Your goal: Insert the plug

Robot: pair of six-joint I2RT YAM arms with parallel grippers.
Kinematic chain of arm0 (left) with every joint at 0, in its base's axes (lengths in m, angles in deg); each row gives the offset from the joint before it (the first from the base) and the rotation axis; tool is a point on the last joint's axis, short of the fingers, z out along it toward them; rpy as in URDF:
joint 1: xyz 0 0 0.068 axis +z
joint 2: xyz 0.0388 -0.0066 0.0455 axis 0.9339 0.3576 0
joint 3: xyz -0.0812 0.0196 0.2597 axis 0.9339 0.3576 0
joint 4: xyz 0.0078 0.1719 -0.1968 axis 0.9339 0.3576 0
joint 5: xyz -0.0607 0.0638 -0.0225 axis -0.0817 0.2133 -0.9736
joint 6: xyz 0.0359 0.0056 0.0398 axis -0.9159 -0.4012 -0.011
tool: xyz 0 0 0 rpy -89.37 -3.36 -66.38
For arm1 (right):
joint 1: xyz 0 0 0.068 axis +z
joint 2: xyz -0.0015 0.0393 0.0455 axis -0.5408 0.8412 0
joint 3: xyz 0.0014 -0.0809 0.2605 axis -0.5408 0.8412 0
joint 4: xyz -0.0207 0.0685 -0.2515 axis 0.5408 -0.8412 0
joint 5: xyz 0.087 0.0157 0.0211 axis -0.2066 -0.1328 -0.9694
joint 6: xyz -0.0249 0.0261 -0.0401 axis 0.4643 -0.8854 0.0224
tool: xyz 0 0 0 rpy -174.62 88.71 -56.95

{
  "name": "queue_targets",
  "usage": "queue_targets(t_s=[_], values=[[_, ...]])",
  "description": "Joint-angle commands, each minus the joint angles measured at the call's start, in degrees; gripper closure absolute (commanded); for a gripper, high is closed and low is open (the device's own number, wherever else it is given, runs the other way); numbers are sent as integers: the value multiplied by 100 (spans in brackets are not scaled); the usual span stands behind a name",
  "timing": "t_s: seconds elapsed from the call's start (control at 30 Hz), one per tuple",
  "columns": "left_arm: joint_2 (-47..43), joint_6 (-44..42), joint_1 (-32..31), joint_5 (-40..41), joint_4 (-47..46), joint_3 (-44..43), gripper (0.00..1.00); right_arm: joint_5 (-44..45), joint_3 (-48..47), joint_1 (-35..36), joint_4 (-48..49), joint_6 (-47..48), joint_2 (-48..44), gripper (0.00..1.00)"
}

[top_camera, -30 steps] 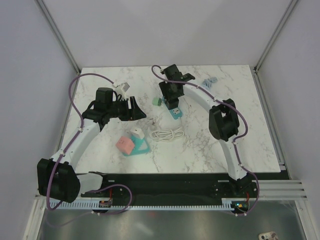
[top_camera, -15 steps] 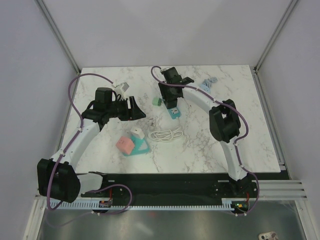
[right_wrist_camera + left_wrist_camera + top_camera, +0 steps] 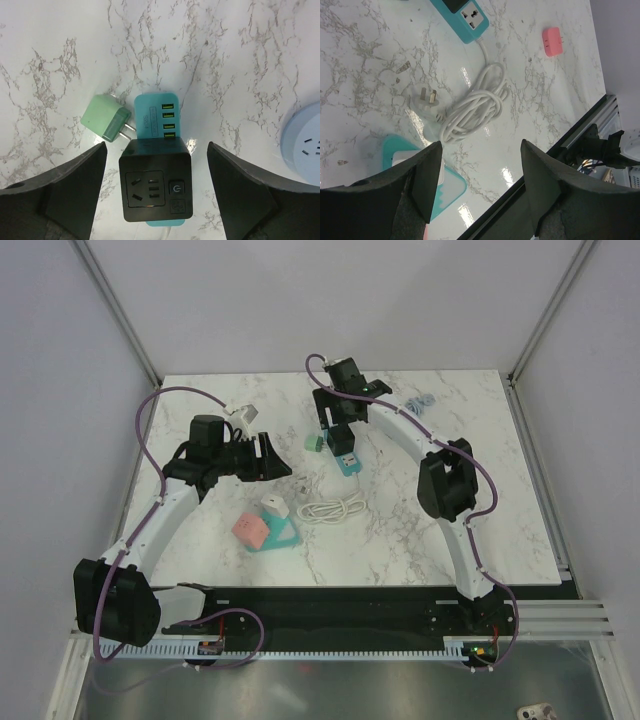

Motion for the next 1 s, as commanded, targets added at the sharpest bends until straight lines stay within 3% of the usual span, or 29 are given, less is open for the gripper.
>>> queue_targets(t_s=[0.0, 0.1, 0.23, 0.3, 0.33, 0.4, 0.6, 0.83, 0.97], values=[[-144, -116, 34, -183, -158, 7, 29, 73, -282, -2, 44, -38, -354, 11], [-161, -125, 34, -157, -167, 16, 29, 160, -168, -11, 53, -151, -547, 14], [-161, -125, 34, -140, -167, 7, 29, 275, 61, -11, 26, -310, -750, 27], [-161, -125, 34, -148, -167, 7, 29, 222, 192, -11, 35, -345, -838, 41], [-161, -125, 34, -148, -158, -2, 29, 222, 236, -11, 44, -363, -856, 54], [-153, -117, 34, -157, -167, 7, 29, 205, 447, -11, 70, -372, -917, 64], [-153, -116, 34, -201, -176, -2, 29, -112, 1265, -2, 360, -433, -927, 67], [-161, -116, 34, -210, -184, 7, 29, -129, 1081, 24, 255, -407, -865, 68], [-179, -116, 34, -219, -185, 7, 29, -103, 660, 129, 202, -179, -944, 58]])
